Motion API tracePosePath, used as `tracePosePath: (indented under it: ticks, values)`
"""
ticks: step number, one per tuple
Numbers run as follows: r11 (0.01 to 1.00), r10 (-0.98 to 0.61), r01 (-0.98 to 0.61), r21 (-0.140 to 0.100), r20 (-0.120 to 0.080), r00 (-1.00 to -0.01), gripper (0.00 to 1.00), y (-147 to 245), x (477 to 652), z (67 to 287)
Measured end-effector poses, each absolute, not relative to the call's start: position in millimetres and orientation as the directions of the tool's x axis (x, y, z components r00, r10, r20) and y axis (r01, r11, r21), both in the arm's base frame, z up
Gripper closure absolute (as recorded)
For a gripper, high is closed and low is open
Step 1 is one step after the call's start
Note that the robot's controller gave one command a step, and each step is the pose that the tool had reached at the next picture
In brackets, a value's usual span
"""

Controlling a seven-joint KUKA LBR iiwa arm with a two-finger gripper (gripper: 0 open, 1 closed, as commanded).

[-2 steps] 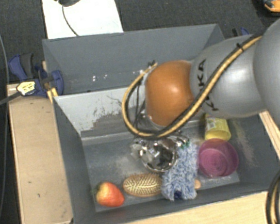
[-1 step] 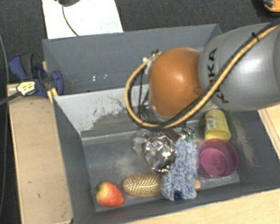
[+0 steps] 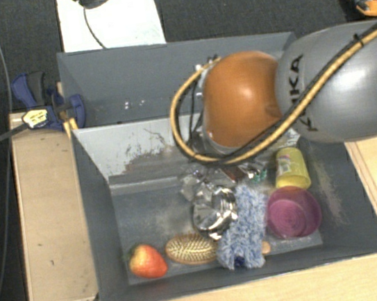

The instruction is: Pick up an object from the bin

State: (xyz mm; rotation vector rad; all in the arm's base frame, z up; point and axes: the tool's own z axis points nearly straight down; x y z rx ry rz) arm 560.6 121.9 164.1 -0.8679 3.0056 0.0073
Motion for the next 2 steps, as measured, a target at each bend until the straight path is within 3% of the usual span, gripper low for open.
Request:
tracePosePath:
  ticks: [2]
  values:
    - [0.849,-0.529,-0.529,0.002,-0.012,-0.849,1.0,121.7,559.8,180.4]
